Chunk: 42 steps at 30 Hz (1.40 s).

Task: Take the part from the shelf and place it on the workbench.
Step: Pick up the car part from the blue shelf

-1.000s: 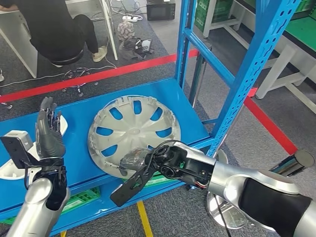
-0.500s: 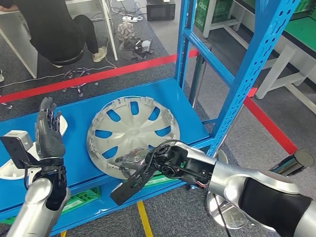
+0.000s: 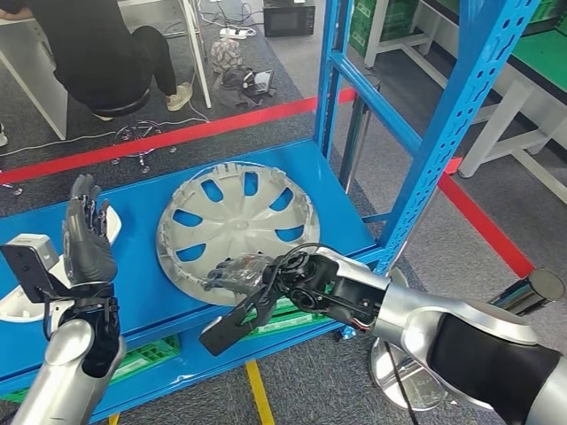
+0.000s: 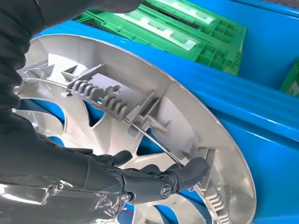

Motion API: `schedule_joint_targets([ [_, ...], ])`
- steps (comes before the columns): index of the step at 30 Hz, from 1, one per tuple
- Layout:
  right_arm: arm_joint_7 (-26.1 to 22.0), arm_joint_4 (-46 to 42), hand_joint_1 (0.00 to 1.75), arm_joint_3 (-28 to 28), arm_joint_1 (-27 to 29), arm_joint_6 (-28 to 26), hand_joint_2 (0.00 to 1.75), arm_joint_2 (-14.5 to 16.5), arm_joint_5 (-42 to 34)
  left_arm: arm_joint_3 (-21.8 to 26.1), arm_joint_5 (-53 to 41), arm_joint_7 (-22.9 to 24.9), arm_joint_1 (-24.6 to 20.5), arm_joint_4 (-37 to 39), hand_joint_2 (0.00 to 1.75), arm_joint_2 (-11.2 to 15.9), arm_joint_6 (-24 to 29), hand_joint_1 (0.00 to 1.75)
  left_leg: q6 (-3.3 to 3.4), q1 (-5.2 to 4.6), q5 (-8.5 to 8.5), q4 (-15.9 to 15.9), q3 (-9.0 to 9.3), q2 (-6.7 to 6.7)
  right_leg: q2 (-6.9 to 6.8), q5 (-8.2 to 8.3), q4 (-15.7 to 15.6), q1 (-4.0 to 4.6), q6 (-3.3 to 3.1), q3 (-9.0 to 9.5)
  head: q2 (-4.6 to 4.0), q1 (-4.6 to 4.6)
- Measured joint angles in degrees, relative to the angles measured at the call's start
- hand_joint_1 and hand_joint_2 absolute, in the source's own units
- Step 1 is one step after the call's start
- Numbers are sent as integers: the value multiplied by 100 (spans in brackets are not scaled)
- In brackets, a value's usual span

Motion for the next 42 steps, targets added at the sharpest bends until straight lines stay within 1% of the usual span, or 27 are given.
schedule_joint_targets([
  [8,61,128,0,-96,-133,-170,175,1,244,1,-15,0,2,-2,0,0,32,0,1,0,1,0,-1,-1,-1,1,0,0,1,1,0,-1],
  [14,60,167,0,-188,-215,-170,175,0,254,0,-16,0,5,-2,0,0,32,0,1,0,1,0,-1,-2,-2,1,0,0,1,1,0,-2],
  [32,62,209,0,-260,-228,-168,175,0,263,0,-16,0,6,-2,0,0,32,0,0,0,0,0,-2,-3,-2,1,0,1,1,-1,0,-2],
  [35,100,192,0,-295,-280,-104,175,0,310,1,-24,1,8,-4,0,2,32,0,0,-1,0,0,-3,-3,-2,1,1,1,1,-1,0,-2],
  [42,265,-66,0,-466,-523,253,175,-4,321,4,-52,43,36,-34,0,13,31,0,0,0,1,1,-2,-2,-1,1,0,0,1,-4,0,-2],
])
